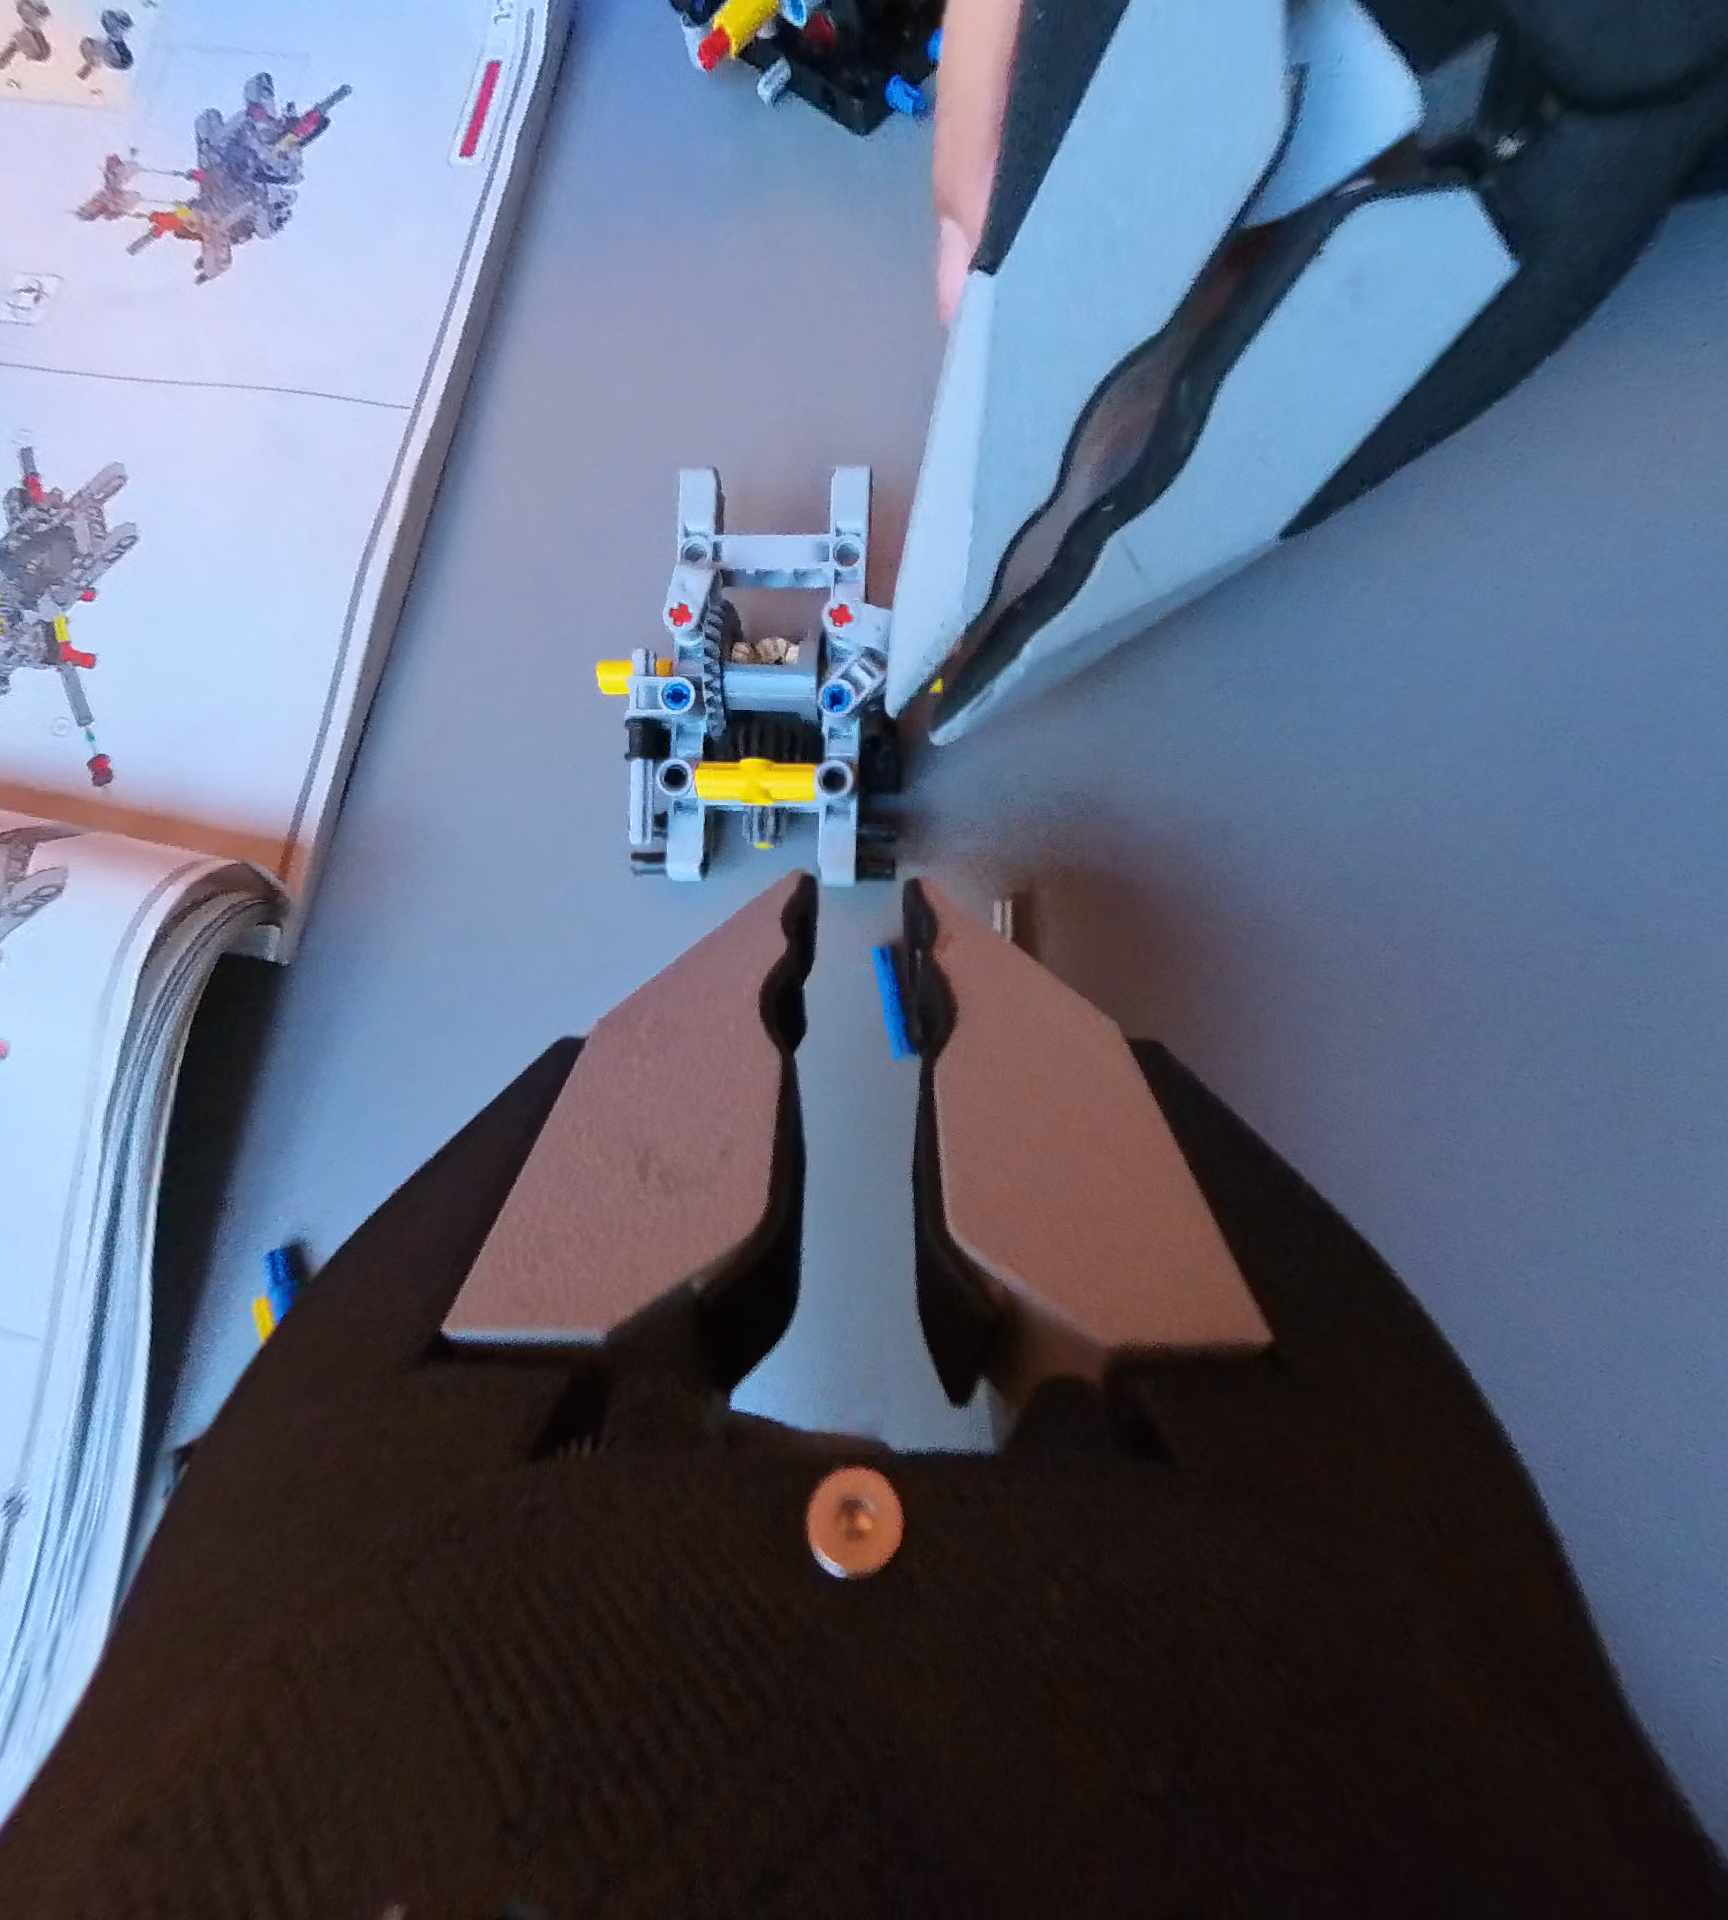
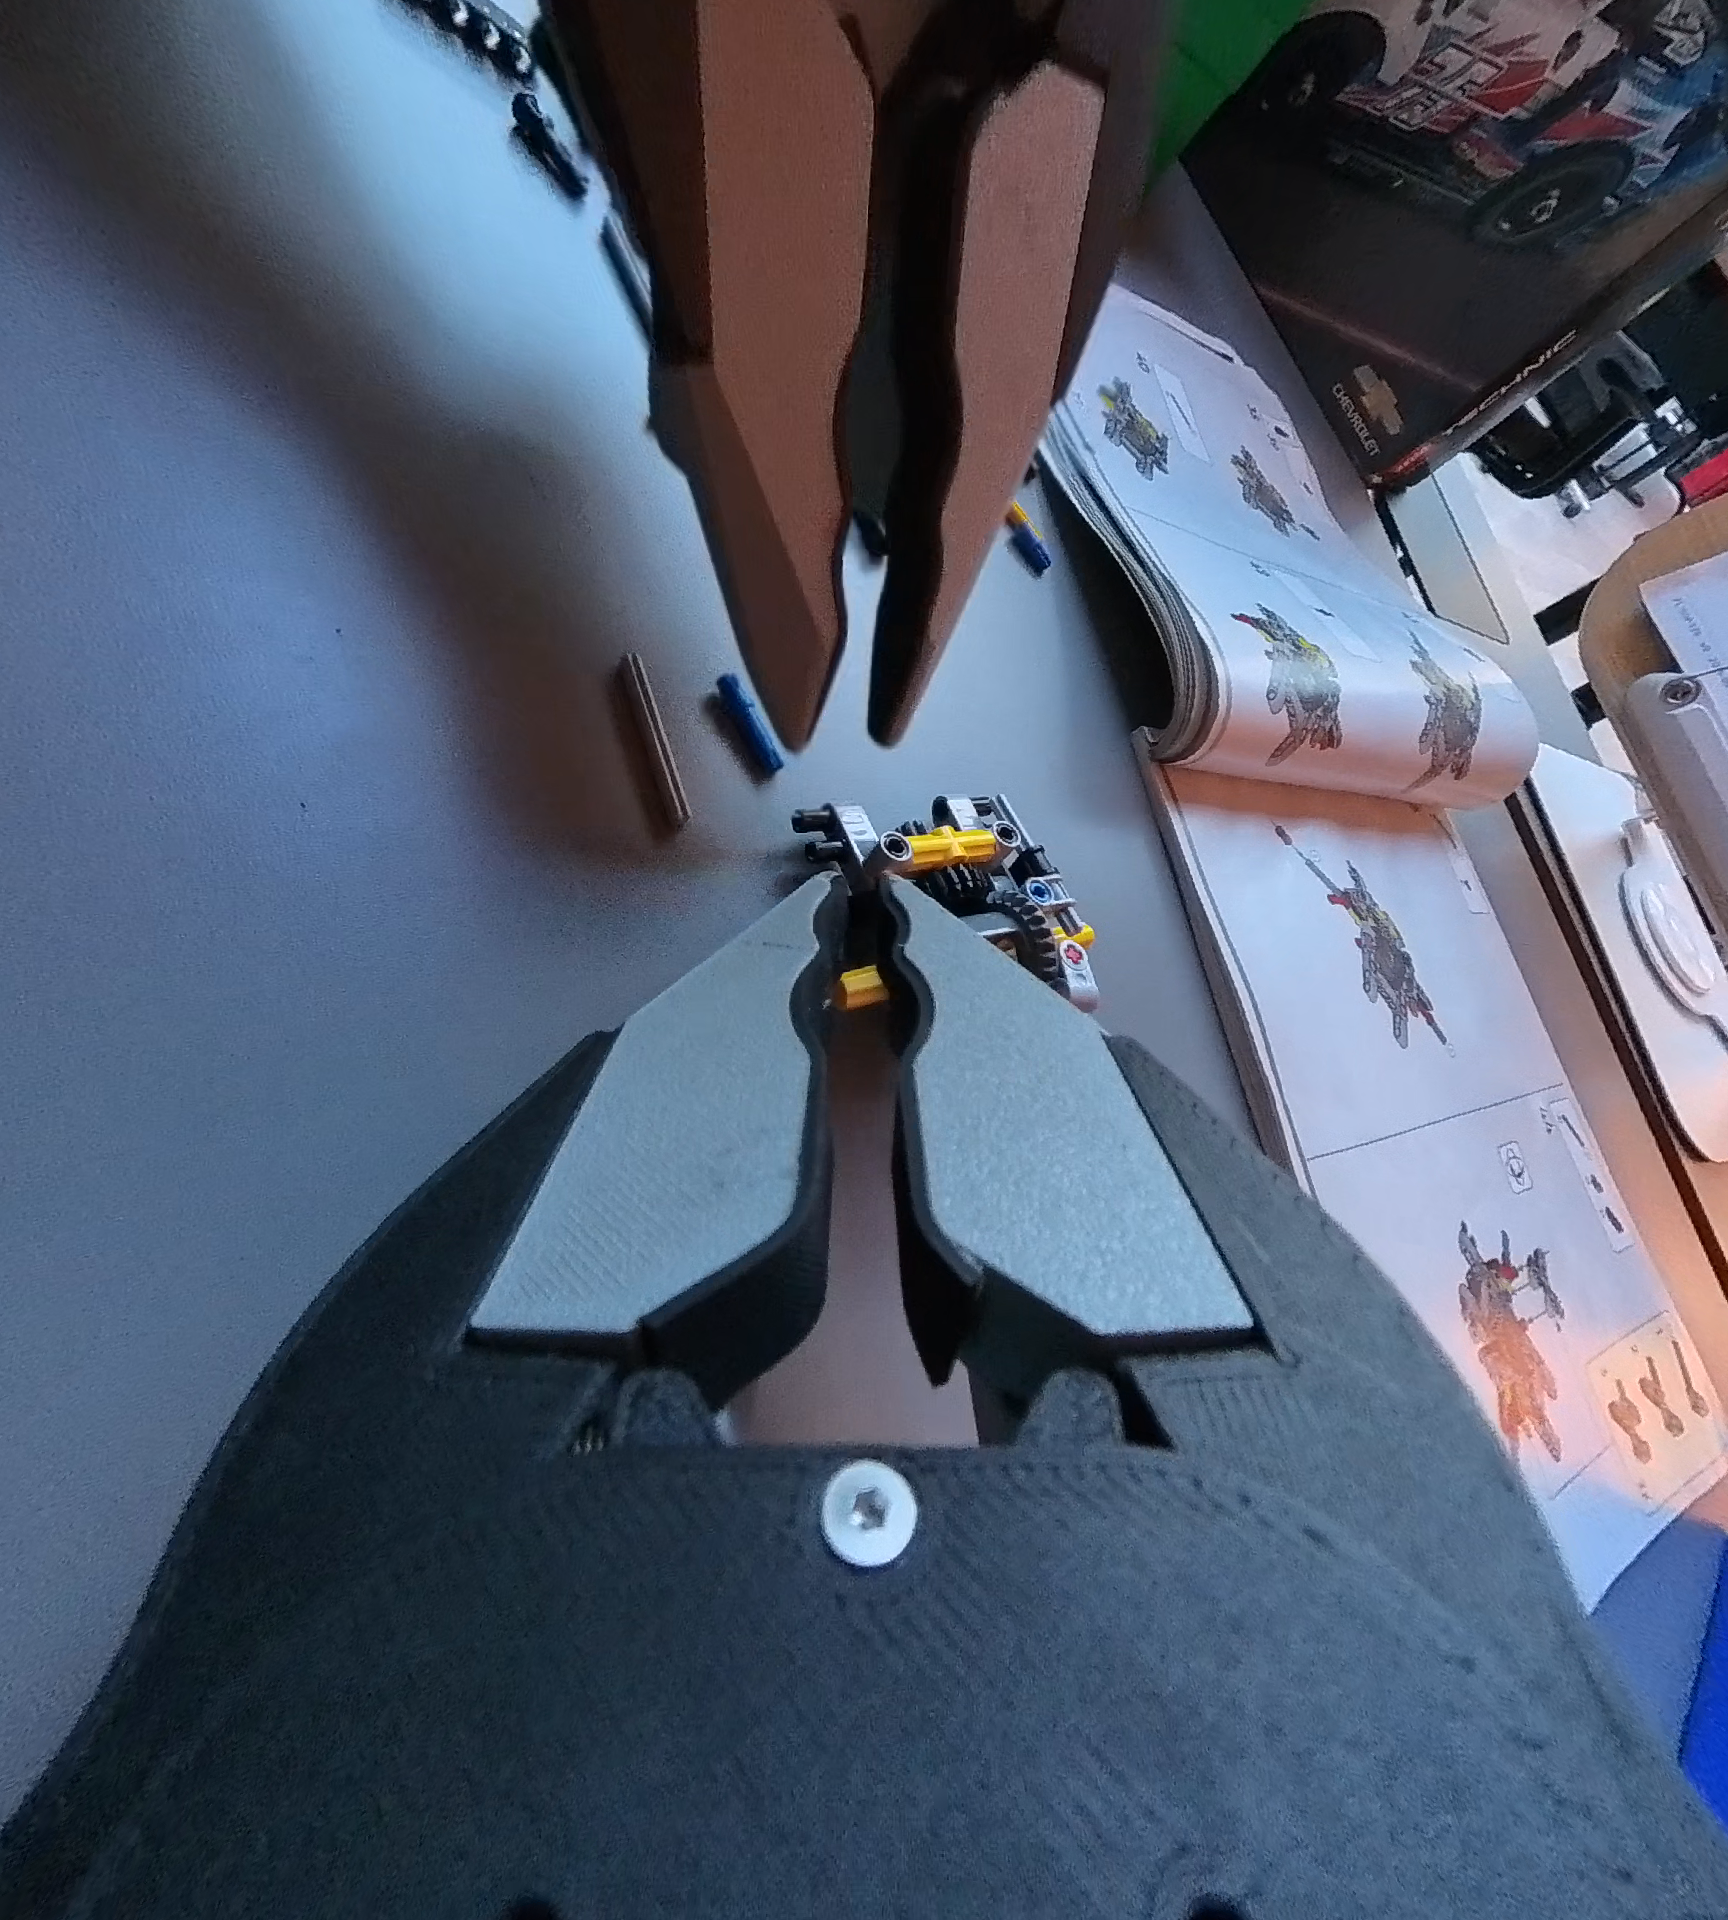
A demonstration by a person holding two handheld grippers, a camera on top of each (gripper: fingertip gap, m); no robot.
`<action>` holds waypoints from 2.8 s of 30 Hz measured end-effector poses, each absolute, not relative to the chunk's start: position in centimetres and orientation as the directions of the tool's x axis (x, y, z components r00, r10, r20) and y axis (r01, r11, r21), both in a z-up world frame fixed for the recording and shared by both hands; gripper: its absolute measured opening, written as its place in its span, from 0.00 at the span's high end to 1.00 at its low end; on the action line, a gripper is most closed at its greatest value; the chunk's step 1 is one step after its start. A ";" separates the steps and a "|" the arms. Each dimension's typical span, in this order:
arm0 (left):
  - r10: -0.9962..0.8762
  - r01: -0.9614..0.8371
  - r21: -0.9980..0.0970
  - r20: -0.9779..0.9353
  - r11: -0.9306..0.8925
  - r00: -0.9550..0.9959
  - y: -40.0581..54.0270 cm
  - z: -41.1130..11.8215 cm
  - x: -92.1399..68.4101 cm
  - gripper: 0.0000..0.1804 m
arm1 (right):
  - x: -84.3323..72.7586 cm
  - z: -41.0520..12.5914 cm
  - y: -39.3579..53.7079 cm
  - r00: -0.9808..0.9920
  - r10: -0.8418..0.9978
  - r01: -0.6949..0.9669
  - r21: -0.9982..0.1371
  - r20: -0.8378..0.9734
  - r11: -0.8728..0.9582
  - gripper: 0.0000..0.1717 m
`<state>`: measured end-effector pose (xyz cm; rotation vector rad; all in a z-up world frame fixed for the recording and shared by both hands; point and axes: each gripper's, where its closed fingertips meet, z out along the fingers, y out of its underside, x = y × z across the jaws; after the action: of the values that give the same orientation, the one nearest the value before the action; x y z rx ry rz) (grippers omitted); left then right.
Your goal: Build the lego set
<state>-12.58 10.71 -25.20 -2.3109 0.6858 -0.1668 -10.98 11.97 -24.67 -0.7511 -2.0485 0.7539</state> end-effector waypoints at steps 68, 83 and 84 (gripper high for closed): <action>-0.511 -0.390 -0.652 -0.004 -0.651 0.859 12.7 -27.3 -11.3 0.91 | -10.8 -25.0 13.3 -0.451 0.766 0.302 -0.729 0.459 0.615 0.98; -0.515 -0.407 -0.659 -0.035 -0.633 0.856 12.9 -27.3 -11.3 0.92 | -11.0 -25.1 13.6 -0.447 0.772 0.315 -0.728 0.451 0.608 1.00; -0.516 -0.408 -0.659 -0.034 -0.632 0.856 12.9 -27.3 -11.3 0.92 | -11.0 -25.1 13.6 -0.448 0.771 0.314 -0.728 0.452 0.609 1.00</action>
<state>-11.30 12.92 -27.26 -2.3384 0.6669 -0.2053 -11.00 13.64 -25.13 -0.8551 -2.0271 0.7186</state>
